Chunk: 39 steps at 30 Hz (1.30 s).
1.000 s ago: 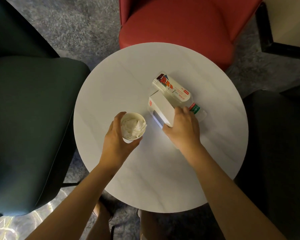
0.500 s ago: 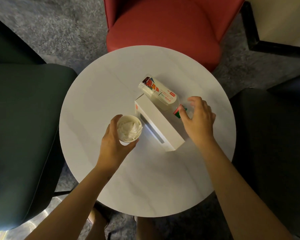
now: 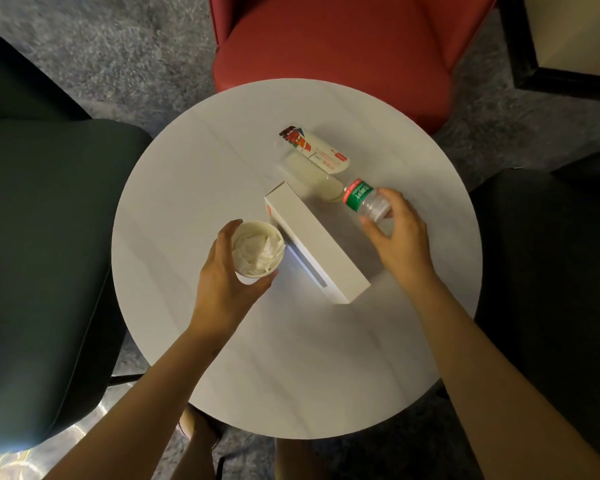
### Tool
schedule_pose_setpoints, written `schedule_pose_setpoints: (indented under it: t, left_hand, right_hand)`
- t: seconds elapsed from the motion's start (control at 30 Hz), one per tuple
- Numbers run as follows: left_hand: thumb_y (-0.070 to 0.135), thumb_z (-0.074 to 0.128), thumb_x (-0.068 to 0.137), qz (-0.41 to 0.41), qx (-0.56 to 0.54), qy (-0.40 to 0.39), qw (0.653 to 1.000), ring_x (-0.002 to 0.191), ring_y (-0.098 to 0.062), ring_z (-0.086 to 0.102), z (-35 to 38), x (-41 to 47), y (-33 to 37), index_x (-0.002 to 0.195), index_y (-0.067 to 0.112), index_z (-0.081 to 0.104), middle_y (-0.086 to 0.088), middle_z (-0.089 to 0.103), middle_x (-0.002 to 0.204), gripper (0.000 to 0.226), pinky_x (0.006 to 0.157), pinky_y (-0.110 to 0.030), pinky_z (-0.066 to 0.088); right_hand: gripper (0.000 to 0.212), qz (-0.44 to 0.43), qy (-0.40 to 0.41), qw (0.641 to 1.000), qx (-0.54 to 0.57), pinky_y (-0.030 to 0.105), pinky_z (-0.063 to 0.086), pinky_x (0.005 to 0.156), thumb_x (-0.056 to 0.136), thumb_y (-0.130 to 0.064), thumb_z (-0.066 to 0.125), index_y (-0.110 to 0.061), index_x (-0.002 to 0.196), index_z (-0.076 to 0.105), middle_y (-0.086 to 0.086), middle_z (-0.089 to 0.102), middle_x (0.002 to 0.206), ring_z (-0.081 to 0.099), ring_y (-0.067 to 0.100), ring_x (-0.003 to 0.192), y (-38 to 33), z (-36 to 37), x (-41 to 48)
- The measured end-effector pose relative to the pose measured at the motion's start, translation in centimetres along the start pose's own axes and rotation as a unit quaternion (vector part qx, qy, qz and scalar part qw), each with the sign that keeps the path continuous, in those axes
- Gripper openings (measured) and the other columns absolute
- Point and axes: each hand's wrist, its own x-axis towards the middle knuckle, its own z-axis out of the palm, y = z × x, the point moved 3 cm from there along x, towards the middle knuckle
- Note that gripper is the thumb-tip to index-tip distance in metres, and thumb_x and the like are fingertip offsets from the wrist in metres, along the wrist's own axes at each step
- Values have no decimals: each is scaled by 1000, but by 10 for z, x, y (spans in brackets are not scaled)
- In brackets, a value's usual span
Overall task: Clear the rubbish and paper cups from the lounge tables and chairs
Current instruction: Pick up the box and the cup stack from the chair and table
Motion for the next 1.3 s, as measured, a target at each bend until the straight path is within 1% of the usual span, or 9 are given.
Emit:
schedule_pose_setpoints:
  t: [0.07, 0.23, 0.47, 0.63, 0.73, 0.87, 1.03, 1.17, 1.3]
  left_hand:
    - [27, 82, 63, -12, 1, 10, 1000, 98, -14, 49, -8, 1, -1, 128, 11, 40, -8, 53, 122, 79, 80, -25, 46]
    - [26, 83, 62, -19, 18, 36, 999, 105, -21, 52, -42, -1, -7, 131, 10, 39, -10, 52, 126, 83, 83, -25, 44]
    - [27, 84, 58, -57, 16, 93, 994, 98, -24, 57, -91, -3, -14, 129, 11, 39, -11, 56, 119, 86, 77, -29, 49]
    - [23, 84, 61, -69, -18, 98, 993, 98, -15, 53, -112, -9, -29, 122, 13, 45, -6, 56, 118, 74, 78, -27, 46]
    - [22, 84, 60, -65, -35, 87, 993, 102, -15, 52, -116, -11, -36, 123, 15, 44, -3, 55, 119, 75, 77, -25, 43]
    - [24, 84, 60, -56, -43, 74, 995, 101, -11, 49, -116, -10, -40, 124, 17, 42, 0, 53, 120, 77, 77, -20, 43]
    - [24, 84, 60, -45, -36, 61, 996, 100, -10, 48, -117, -10, -39, 124, 17, 42, 2, 52, 118, 78, 74, -17, 41]
    - [24, 85, 58, -31, -22, 48, 998, 98, -12, 49, -125, -9, -31, 124, 14, 43, -2, 53, 118, 78, 74, -20, 42]
    - [23, 86, 57, -20, -12, 48, 999, 95, -10, 48, -138, -7, -23, 123, 16, 43, 12, 48, 112, 79, 74, -21, 41]
  right_hand:
    - [51, -30, 24, 999, 33, 27, 47, 88, 80, -16, 69, -5, 126, 49, 15, 55, 125, 53, 23, 112, -23, -5, 12]
    - [46, -128, 80, 985, 80, 26, 48, 89, 79, -13, 70, -3, 121, 53, 12, 59, 120, 56, 22, 109, -105, -10, 42]
    - [49, -243, 33, 967, 66, 38, 48, 90, 74, -17, 69, -3, 119, 55, 15, 62, 112, 57, 29, 104, -201, 8, 28]
    - [50, -263, 2, 965, 17, 48, 47, 83, 74, -22, 62, -7, 122, 56, 15, 63, 103, 56, 33, 94, -219, 30, 10]
    - [54, -271, -27, 962, -26, 44, 46, 81, 74, -19, 67, -9, 126, 54, 14, 62, 103, 55, 33, 92, -216, 43, 1]
    - [62, -266, -35, 962, -38, 37, 42, 84, 76, -22, 69, -13, 133, 46, 12, 60, 111, 54, 28, 95, -213, 53, -4]
    - [80, -245, -38, 969, -11, 41, 36, 94, 75, -39, 67, -15, 141, 31, 10, 54, 125, 52, 24, 111, -208, 51, -6]
    - [81, -136, -25, 990, 4, 36, 30, 95, 74, -46, 66, -18, 141, 30, 6, 50, 131, 49, 23, 115, -173, 33, -12]
    - [95, 12, -104, 984, -142, 40, 29, 97, 69, -45, 74, -19, 144, 20, 9, 44, 135, 42, 30, 121, -122, 28, -26]
